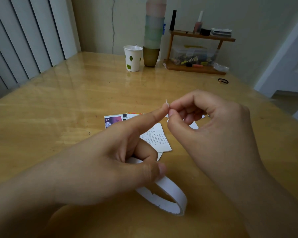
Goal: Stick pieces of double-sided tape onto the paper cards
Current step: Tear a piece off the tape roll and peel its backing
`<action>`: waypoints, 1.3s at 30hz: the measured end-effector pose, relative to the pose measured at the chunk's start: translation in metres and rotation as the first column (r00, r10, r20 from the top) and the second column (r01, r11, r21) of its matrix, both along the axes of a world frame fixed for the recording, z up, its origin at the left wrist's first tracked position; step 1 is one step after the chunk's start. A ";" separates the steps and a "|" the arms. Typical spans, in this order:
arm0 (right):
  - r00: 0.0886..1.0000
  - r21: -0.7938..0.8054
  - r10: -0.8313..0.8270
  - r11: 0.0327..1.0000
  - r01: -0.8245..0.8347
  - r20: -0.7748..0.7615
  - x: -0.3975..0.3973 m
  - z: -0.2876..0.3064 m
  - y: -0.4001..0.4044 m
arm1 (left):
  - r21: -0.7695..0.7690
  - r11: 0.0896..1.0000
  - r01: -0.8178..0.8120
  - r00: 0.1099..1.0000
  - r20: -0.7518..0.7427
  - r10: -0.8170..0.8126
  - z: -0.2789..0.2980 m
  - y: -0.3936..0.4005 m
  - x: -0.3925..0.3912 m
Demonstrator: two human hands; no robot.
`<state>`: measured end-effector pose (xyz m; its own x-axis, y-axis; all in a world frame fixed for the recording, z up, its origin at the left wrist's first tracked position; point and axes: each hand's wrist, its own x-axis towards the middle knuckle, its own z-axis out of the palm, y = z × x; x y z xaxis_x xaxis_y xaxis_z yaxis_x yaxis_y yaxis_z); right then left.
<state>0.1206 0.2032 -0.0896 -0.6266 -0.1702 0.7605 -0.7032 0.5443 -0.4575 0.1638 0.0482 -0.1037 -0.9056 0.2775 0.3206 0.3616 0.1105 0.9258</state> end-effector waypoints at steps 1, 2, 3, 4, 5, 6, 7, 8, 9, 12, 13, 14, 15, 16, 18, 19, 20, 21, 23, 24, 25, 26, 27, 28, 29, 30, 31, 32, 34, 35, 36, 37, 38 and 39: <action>1.000 -0.001 0.000 1.000 0.000 0.001 0.000 0.000 0.000 | -0.019 1.000 -0.023 1.000 0.015 0.024 0.003 -0.001 0.000; 1.000 -0.003 -0.001 1.000 0.001 0.002 0.000 0.000 0.000 | -0.037 0.999 -0.006 1.000 0.013 0.006 0.001 -0.002 -0.001; 1.000 -0.004 -0.001 1.000 0.001 0.003 0.000 0.000 0.000 | -0.029 0.999 -0.013 1.000 0.019 0.013 0.002 -0.001 0.000; 1.000 -0.003 0.000 1.000 0.000 0.003 0.001 0.000 0.000 | -0.018 1.000 0.001 1.000 0.024 0.000 0.001 -0.001 -0.001; 1.000 0.000 0.001 1.000 -0.001 0.003 0.001 0.001 0.000 | -0.025 1.000 0.005 1.000 0.027 -0.004 0.001 -0.001 -0.002; 1.000 0.001 0.001 1.000 -0.001 0.002 0.001 0.000 0.000 | -0.041 0.999 0.007 1.000 0.029 -0.006 0.000 0.000 -0.002; 1.000 0.002 0.001 1.000 -0.001 0.003 0.001 0.001 0.001 | -0.052 0.999 -0.003 1.000 0.030 0.004 -0.002 0.000 -0.002; 1.000 0.004 0.001 1.000 -0.001 0.005 0.001 0.000 0.001 | -0.053 0.999 0.000 0.999 0.032 0.002 -0.002 0.000 -0.002; 1.000 0.009 0.001 1.000 -0.001 0.006 0.000 0.000 0.001 | -0.052 0.999 0.002 0.999 0.033 -0.001 0.000 0.000 -0.002; 1.000 0.009 0.002 1.000 -0.002 0.008 0.000 0.000 0.001 | -0.066 0.998 0.002 0.999 0.039 0.001 0.002 0.000 -0.002; 1.000 0.008 0.001 1.000 -0.001 0.009 0.000 0.000 0.000 | -0.067 0.998 0.003 0.999 0.042 0.000 0.003 0.000 -0.002; 1.000 0.009 -0.001 1.000 0.001 0.007 0.000 0.000 0.000 | -0.071 0.997 0.003 0.999 0.044 0.000 0.003 0.000 -0.002; 1.000 0.010 -0.003 1.000 0.003 0.004 0.000 0.000 0.000 | -0.069 0.998 0.004 0.999 0.043 -0.001 0.003 -0.001 -0.002; 1.000 0.011 -0.004 1.000 0.004 0.002 0.001 0.000 0.000 | -0.069 0.998 0.003 0.999 0.050 0.000 0.002 -0.001 -0.002; 1.000 0.007 -0.002 1.000 0.002 0.003 0.001 0.000 0.000 | -0.086 0.996 0.005 0.999 0.049 0.000 0.003 0.000 -0.002; 1.000 0.004 0.001 1.000 -0.001 0.005 0.001 0.000 0.000 | -0.091 0.996 0.002 0.999 0.054 0.003 0.003 0.000 -0.002; 1.000 0.003 0.003 1.000 -0.003 0.006 0.001 0.000 0.000 | -0.097 0.995 0.000 0.998 0.063 0.006 0.003 0.000 -0.002; 1.000 0.004 0.004 1.000 -0.004 0.008 0.001 0.000 0.000 | -0.093 0.996 0.000 0.998 0.067 0.006 0.002 -0.001 -0.002; 1.000 0.008 0.004 1.000 -0.004 0.010 0.001 0.000 0.000 | -0.079 0.996 0.034 0.996 0.086 -0.027 0.004 -0.001 -0.002; 1.000 0.009 0.003 1.000 -0.003 0.009 0.001 0.000 0.000 | -0.080 0.995 0.053 0.995 0.088 -0.046 0.005 -0.001 -0.002; 1.000 0.009 0.003 1.000 -0.003 0.010 0.001 0.000 0.000 | -0.084 0.994 0.068 0.994 0.087 -0.060 0.005 -0.002 -0.002; 1.000 0.008 0.004 1.000 -0.004 0.011 0.001 0.000 0.000 | -0.082 0.994 0.077 0.993 0.092 -0.070 0.005 -0.002 -0.002; 1.000 0.008 0.004 1.000 -0.004 0.011 0.001 0.000 0.000 | -0.085 0.993 0.086 0.993 0.090 -0.079 0.005 -0.003 -0.001; 1.000 0.008 0.004 1.000 -0.004 0.010 0.001 0.000 0.000 | -0.088 0.992 0.095 0.992 0.091 -0.087 0.006 -0.003 -0.001; 1.000 0.009 0.005 1.000 -0.005 0.012 0.001 0.001 0.000 | -0.102 0.990 0.095 0.992 0.088 -0.087 0.005 -0.002 -0.001; 1.000 0.010 0.006 1.000 -0.006 0.014 0.001 0.001 0.000 | -0.119 0.989 0.086 0.993 0.088 -0.076 0.004 -0.003 -0.001; 1.000 0.010 0.008 1.000 -0.008 0.016 0.001 0.001 0.000 | -0.131 0.987 0.090 0.993 0.093 -0.078 0.002 -0.006 -0.002; 1.000 0.010 0.010 1.000 -0.011 0.018 0.001 0.001 0.000 | -0.118 0.987 0.113 0.989 0.104 -0.101 0.002 -0.007 -0.003; 1.000 0.010 0.014 1.000 -0.014 0.018 0.001 0.001 0.000 | -0.084 0.977 0.196 0.976 0.118 -0.185 0.005 -0.008 -0.002; 1.000 0.014 0.014 1.000 -0.014 0.015 0.001 0.001 0.000 | -0.089 0.973 0.214 0.972 0.120 -0.203 0.004 -0.010 -0.002; 1.000 0.018 0.012 1.000 -0.013 0.011 0.001 0.001 0.000 | -0.096 0.971 0.217 0.971 0.119 -0.205 0.004 -0.011 -0.003; 1.000 0.022 0.011 1.000 -0.012 0.009 0.001 0.001 0.000 | -0.108 0.971 0.213 0.973 0.112 -0.201 0.004 -0.011 -0.003; 1.000 0.020 0.011 1.000 -0.011 0.010 0.001 0.001 0.000 | -0.109 0.969 0.222 0.971 0.111 -0.210 0.005 -0.012 -0.004; 1.000 0.017 0.012 1.000 -0.012 0.012 0.001 0.001 0.000 | -0.105 0.968 0.230 0.969 0.112 -0.218 0.005 -0.011 -0.003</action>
